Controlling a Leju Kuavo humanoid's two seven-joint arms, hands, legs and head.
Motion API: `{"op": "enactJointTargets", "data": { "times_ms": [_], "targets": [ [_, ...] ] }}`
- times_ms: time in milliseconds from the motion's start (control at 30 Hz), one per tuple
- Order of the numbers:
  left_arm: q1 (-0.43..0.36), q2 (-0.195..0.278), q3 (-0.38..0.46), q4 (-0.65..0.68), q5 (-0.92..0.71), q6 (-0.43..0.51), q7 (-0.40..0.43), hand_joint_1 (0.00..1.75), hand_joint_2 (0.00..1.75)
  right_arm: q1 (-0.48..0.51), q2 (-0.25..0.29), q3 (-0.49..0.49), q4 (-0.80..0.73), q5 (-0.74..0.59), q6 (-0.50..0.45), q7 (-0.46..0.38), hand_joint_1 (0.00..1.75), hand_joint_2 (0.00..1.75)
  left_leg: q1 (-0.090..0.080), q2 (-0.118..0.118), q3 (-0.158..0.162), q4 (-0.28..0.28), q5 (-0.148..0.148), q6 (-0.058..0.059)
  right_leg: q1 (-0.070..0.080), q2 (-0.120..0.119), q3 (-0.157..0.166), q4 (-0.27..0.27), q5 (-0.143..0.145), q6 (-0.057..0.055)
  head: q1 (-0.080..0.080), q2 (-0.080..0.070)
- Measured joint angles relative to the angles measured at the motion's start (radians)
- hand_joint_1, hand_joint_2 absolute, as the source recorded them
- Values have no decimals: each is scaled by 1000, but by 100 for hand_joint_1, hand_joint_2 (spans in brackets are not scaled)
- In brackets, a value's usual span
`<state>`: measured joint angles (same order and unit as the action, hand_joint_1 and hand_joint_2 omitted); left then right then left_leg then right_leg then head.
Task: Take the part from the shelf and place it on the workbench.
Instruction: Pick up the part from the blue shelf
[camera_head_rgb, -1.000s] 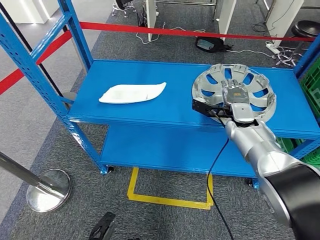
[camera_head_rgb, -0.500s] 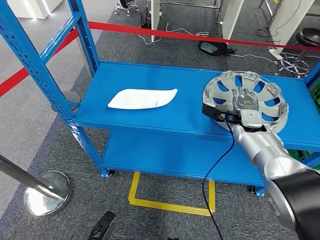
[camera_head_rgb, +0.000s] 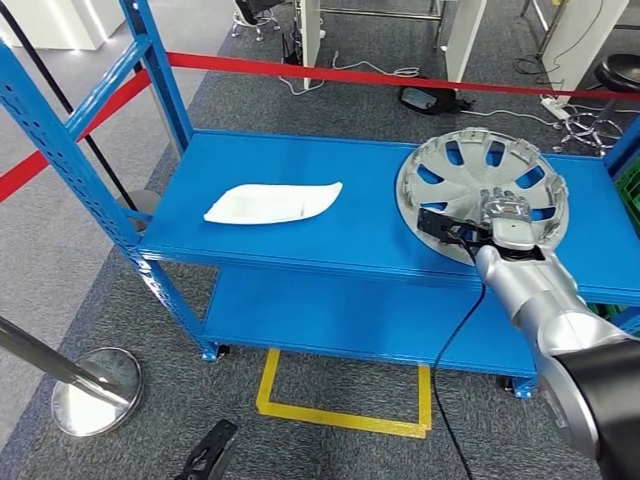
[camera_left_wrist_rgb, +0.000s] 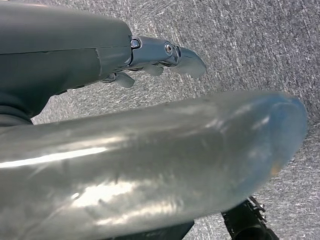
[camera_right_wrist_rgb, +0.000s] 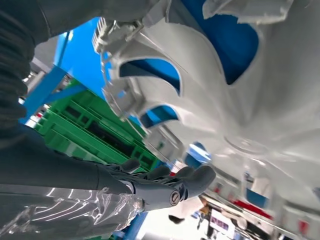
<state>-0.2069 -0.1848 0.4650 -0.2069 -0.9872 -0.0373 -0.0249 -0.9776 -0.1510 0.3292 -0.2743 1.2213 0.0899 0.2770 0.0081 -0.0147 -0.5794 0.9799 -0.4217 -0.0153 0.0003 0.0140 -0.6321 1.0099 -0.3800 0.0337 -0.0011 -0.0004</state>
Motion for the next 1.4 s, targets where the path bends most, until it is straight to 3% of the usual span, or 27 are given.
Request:
{"op": "enactJointTargets", "data": {
  "times_ms": [233,467,600,733,900,1200,1400],
  "targets": [
    [0,0,2,0,-7,1,0,0,0,14,-10,-21,0,1,2,8,0,175,0,0,8,0,-1,0,0,-1,13,-6,1,1,0,0],
    [1,0,16,0,-8,6,0,0,0,22,-9,-36,0,8,-126,-43,0,175,-1,-1,8,0,-1,1,-1,0,15,-9,4,5,0,0],
    [5,1,23,0,-6,13,-1,0,0,25,-3,-40,-2,31,-270,-98,0,0,-2,0,4,0,1,2,-2,0,11,-9,6,5,0,0],
    [9,0,34,0,-4,17,-5,0,0,20,9,-43,-10,37,-371,-154,0,0,-2,0,-1,0,3,4,-2,0,6,-9,8,4,0,0],
    [13,0,45,0,-3,17,-15,0,0,8,26,-44,-12,53,-371,-216,0,0,-2,-1,-3,0,5,4,-2,-2,4,-8,8,4,0,0],
    [13,1,53,0,-22,4,-21,0,0,-4,64,-24,-12,94,-140,-307,0,0,-2,-1,-4,0,5,4,-2,-2,2,-9,8,4,0,0],
    [12,1,66,0,-40,-1,-21,0,0,29,67,-11,-8,110,11,-309,0,0,-2,-1,-5,0,5,4,-2,-2,2,-9,8,4,0,0]
  ]
}}
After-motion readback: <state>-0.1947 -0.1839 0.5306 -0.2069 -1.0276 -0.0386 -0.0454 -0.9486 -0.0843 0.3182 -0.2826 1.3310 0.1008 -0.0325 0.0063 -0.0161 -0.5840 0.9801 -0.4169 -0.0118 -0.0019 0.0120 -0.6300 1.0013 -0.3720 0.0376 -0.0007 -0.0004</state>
